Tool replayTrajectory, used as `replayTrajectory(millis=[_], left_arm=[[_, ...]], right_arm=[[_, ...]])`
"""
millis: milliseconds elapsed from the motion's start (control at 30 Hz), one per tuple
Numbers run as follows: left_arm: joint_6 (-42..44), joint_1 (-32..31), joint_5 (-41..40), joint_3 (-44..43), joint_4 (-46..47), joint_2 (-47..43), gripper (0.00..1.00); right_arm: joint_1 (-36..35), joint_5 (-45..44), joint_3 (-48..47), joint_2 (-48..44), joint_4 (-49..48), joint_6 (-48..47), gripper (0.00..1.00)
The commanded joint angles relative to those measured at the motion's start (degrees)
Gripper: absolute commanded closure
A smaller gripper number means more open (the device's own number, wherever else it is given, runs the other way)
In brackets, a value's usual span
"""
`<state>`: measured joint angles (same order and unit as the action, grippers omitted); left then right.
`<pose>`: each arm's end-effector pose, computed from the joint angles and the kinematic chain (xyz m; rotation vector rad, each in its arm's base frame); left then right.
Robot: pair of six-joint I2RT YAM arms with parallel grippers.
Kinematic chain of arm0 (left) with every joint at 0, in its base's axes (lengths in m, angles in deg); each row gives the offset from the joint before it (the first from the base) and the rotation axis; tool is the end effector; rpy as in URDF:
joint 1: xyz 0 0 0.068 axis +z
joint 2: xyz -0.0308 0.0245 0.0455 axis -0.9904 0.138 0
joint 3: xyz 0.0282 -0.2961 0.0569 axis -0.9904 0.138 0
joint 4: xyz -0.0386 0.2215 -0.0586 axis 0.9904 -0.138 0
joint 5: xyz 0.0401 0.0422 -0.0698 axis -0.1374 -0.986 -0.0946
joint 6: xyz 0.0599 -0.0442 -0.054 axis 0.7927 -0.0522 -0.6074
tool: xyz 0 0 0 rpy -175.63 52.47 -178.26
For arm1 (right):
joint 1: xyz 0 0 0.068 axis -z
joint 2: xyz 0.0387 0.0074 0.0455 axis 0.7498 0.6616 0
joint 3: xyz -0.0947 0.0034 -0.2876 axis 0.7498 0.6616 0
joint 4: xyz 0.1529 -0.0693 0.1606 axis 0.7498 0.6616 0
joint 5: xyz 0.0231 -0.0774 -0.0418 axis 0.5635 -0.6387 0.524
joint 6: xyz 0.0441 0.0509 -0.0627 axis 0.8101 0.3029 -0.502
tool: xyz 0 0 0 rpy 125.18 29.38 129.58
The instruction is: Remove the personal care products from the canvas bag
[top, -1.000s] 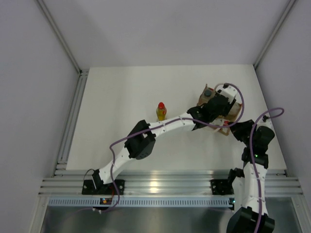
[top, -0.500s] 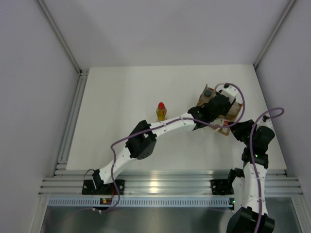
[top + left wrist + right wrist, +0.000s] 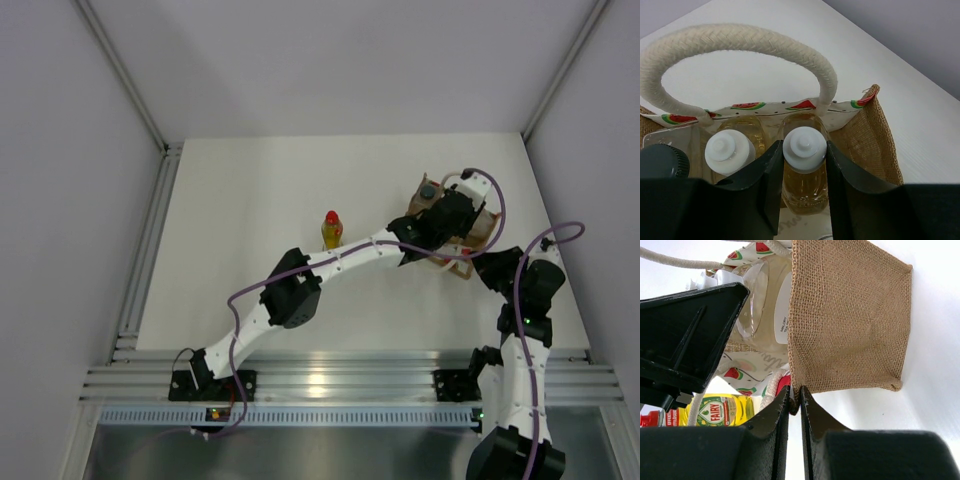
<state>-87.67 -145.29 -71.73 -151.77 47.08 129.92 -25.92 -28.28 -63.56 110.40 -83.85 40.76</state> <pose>0.3020 -0.5377 0.2833 0.6476 1.7487 -0.5591 0.1369 -0.0184 0.2189 0.8074 1.7915 0.6736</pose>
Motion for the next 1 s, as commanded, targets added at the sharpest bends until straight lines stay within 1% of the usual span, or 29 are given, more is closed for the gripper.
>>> replayTrajectory(millis=[0, 567, 967], left_arm=[[-1.46, 0.03, 0.35, -4.51, 2.17, -2.18, 1.00], [-2.07, -0.15, 1.05, -7.58, 2.09, -5.17, 1.00], [-1.90, -1.11, 1.05, -8.03, 2.35, -8.95, 1.00]], right_arm=[[0.37, -0.29, -0.94, 0.32, 2.43, -1.03, 0.90], [0.37, -2.05, -0.85, 0.93, 2.52, -1.91, 0.90], [0.37, -2.67, -0.76, 1.37, 2.43, -2.09, 0.90]])
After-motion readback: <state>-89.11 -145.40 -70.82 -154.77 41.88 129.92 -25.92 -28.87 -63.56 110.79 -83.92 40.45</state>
